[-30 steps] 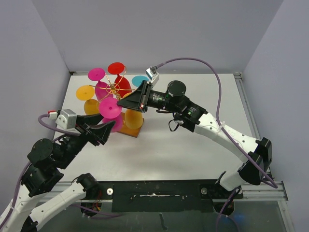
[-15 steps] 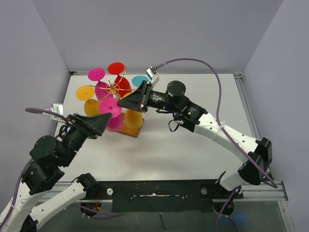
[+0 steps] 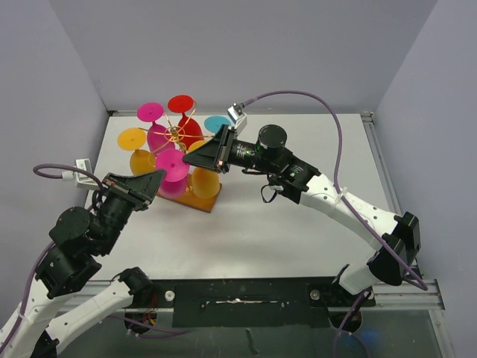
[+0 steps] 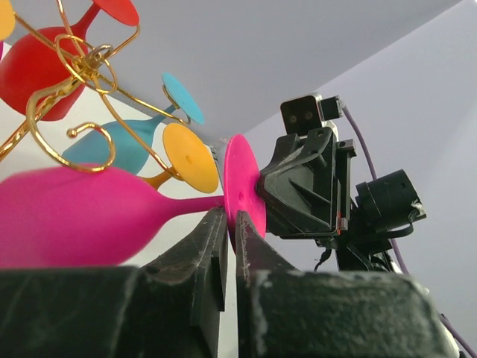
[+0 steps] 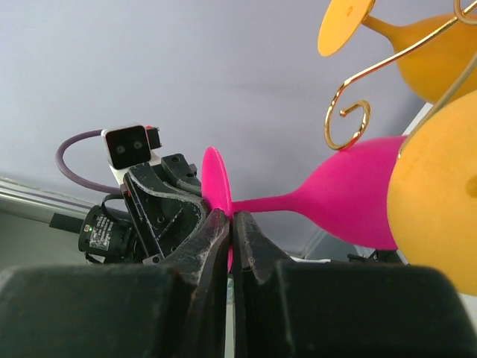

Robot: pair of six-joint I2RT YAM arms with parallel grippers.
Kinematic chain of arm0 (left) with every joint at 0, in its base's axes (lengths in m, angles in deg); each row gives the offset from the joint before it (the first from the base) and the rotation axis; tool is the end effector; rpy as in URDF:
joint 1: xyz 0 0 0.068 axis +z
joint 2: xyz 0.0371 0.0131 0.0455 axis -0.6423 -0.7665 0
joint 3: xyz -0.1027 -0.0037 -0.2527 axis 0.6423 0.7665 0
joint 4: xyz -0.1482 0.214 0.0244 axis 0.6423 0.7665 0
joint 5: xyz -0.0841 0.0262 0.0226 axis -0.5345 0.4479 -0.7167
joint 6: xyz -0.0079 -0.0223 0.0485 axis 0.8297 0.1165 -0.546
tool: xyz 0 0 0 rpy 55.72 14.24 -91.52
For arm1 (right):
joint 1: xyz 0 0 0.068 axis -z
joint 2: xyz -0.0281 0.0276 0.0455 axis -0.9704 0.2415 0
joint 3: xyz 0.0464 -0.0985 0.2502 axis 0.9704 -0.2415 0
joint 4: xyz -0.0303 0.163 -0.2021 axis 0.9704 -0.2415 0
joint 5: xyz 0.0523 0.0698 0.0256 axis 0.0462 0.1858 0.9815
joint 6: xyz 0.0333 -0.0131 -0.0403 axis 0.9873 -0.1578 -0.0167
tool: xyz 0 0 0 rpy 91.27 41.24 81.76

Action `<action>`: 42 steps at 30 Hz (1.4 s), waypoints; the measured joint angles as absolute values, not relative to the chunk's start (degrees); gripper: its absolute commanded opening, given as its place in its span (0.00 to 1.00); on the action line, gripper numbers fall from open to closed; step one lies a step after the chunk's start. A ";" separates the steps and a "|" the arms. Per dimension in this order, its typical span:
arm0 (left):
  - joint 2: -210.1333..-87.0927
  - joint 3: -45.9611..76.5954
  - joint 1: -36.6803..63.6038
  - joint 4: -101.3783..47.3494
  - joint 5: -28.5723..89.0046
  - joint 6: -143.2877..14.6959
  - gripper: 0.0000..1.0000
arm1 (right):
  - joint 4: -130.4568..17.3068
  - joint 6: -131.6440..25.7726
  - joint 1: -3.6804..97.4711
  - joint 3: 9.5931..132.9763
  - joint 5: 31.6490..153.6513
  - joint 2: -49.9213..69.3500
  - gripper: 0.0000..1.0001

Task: Place the wine glass upside down on the wine glass rack

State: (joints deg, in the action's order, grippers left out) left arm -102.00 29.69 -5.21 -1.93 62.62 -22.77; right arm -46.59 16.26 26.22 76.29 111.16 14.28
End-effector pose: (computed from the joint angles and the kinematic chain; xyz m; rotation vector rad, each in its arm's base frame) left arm 0.0666 -0.0464 0.4231 -0.4681 1.4996 -1.0705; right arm 0.2170 0.2812 0.4233 -0.0326 1.9192 1.9862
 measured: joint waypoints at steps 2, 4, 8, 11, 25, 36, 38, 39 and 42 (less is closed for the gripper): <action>-102.42 29.69 -5.21 -1.97 63.21 -22.12 0.00 | -46.57 16.21 26.24 76.20 111.16 14.28 0.00; -102.81 29.69 -5.21 -2.15 63.62 -21.73 0.00 | -46.35 16.19 26.51 76.01 111.16 14.28 0.01; -103.38 29.69 -5.21 -2.39 64.06 -20.83 0.00 | -46.09 16.21 26.70 75.85 111.12 14.28 0.20; -104.04 29.71 -5.27 -2.37 64.06 -20.06 0.00 | -45.98 16.48 27.03 75.77 111.14 14.21 0.38; -105.63 30.43 -5.27 -2.98 68.41 -12.85 0.00 | -45.87 17.04 28.69 73.28 110.64 11.02 0.58; -106.31 32.90 -5.27 -6.23 74.05 -8.74 0.00 | -47.55 15.91 30.31 71.13 108.23 7.50 0.59; -107.10 33.10 -5.27 -7.17 74.88 -8.48 0.00 | -47.60 15.69 30.64 70.67 107.88 6.61 0.59; -107.71 33.25 -5.27 -7.87 75.45 -8.33 0.00 | -47.68 15.60 30.77 70.46 107.69 6.13 0.59; -109.33 33.60 -5.25 -9.18 76.69 -7.76 0.00 | -47.86 15.27 31.47 69.52 106.96 4.68 0.59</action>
